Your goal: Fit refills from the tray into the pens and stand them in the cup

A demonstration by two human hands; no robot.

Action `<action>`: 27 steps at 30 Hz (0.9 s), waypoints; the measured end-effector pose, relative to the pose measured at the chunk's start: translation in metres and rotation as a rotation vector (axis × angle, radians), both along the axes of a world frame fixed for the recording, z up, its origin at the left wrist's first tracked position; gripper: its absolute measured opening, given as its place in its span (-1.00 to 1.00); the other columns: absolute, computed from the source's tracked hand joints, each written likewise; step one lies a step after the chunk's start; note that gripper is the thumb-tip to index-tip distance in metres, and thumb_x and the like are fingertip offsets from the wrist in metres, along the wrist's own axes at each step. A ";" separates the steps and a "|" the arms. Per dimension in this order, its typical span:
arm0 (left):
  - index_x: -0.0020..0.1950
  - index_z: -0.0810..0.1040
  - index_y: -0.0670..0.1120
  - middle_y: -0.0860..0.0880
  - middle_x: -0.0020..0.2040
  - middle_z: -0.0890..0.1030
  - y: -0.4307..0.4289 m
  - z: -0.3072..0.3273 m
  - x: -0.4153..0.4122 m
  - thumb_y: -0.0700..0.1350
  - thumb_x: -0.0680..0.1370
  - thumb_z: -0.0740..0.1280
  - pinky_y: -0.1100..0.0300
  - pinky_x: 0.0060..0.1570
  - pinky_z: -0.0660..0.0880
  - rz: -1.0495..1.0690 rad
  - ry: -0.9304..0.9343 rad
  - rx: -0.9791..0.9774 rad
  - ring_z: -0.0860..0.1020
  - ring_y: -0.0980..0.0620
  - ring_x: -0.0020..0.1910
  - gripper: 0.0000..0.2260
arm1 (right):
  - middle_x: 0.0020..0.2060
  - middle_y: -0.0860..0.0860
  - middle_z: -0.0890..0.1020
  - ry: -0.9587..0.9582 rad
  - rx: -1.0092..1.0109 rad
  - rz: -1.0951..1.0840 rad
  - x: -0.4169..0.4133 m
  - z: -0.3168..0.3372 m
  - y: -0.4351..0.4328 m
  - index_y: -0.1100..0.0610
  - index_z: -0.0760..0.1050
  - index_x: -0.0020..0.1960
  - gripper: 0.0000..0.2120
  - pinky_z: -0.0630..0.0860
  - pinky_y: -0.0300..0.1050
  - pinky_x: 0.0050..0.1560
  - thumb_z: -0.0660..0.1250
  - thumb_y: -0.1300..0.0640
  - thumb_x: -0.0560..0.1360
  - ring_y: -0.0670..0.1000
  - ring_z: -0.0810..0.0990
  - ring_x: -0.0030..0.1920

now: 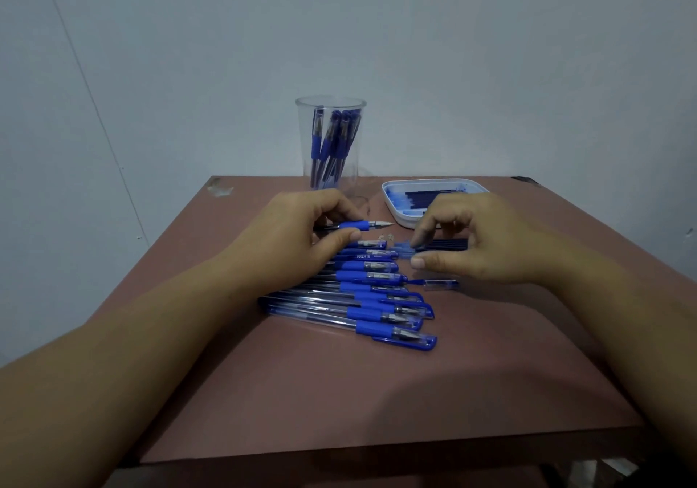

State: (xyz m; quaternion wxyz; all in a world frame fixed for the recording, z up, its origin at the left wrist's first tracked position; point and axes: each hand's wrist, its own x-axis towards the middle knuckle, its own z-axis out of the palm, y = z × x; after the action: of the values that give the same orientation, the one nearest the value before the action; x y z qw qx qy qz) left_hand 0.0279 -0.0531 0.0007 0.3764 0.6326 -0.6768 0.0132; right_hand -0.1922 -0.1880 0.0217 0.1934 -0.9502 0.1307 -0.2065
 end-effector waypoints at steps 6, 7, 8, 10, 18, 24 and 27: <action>0.00 0.61 0.10 0.15 -0.15 0.64 0.001 0.000 0.002 -0.01 0.51 0.43 0.13 -0.10 0.55 0.016 0.017 0.003 0.59 0.11 -0.16 -0.91 | -0.16 -0.17 0.67 0.229 0.137 -0.031 -0.015 0.006 0.000 -0.10 0.65 -0.11 -0.87 0.57 -0.04 0.00 0.53 0.02 0.35 -0.15 0.63 -0.11; 0.01 0.61 0.10 0.15 -0.15 0.64 0.001 -0.001 0.002 -0.01 0.51 0.43 0.13 -0.10 0.55 0.017 0.021 0.003 0.59 0.09 -0.17 -0.91 | -0.16 -0.17 0.67 0.258 0.137 -0.047 -0.016 0.006 0.000 -0.11 0.65 -0.12 -0.86 0.57 -0.09 0.00 0.54 0.05 0.35 -0.18 0.63 -0.11; 0.01 0.61 0.09 0.14 -0.15 0.64 0.001 -0.001 0.002 -0.01 0.51 0.43 0.13 -0.10 0.54 0.017 0.027 0.005 0.59 0.08 -0.17 -0.90 | -0.16 -0.16 0.67 0.270 0.127 -0.059 -0.016 0.006 0.000 -0.13 0.64 -0.14 -0.85 0.56 -0.15 -0.01 0.54 0.07 0.35 -0.20 0.62 -0.11; 0.01 0.62 0.09 0.13 -0.16 0.64 0.000 -0.002 0.002 -0.01 0.51 0.44 0.14 -0.11 0.54 0.018 0.032 0.010 0.59 0.08 -0.17 -0.90 | -0.18 -0.16 0.66 0.281 0.092 -0.073 -0.016 0.005 0.000 -0.16 0.62 -0.18 -0.85 0.54 -0.21 -0.04 0.53 0.07 0.36 -0.21 0.61 -0.12; 0.01 0.62 0.08 0.13 -0.16 0.64 0.000 -0.003 0.002 -0.02 0.51 0.44 0.19 -0.14 0.51 0.015 0.021 -0.001 0.59 0.09 -0.18 -0.90 | -0.27 -0.07 0.62 0.012 0.112 -0.159 -0.010 -0.001 -0.006 -0.10 0.56 -0.12 -0.88 0.52 -0.24 -0.17 0.47 0.09 0.44 -0.11 0.56 -0.26; 0.01 0.61 0.10 0.15 -0.16 0.64 -0.001 -0.002 0.003 -0.02 0.51 0.44 0.21 -0.16 0.52 0.002 0.019 -0.002 0.59 0.10 -0.20 -0.90 | -0.21 -0.34 0.56 -0.138 0.001 -0.103 0.006 -0.009 0.001 -0.26 0.47 -0.07 -0.77 0.39 -0.40 -0.20 0.41 0.08 0.50 -0.16 0.50 -0.22; 0.00 0.60 0.12 0.17 -0.16 0.64 0.000 -0.002 0.001 -0.01 0.51 0.43 0.24 -0.16 0.51 -0.007 0.013 0.000 0.58 0.10 -0.18 -0.91 | -0.16 -0.29 0.57 -0.145 -0.051 -0.083 0.012 -0.014 0.003 -0.25 0.49 -0.05 -0.81 0.39 -0.38 -0.18 0.41 0.05 0.51 -0.14 0.52 -0.15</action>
State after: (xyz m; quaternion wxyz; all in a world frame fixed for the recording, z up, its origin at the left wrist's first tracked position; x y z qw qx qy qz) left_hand 0.0287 -0.0532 -0.0009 0.3809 0.6304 -0.6764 0.0077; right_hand -0.1799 -0.1853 0.0077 0.1695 -0.9312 0.1503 -0.2857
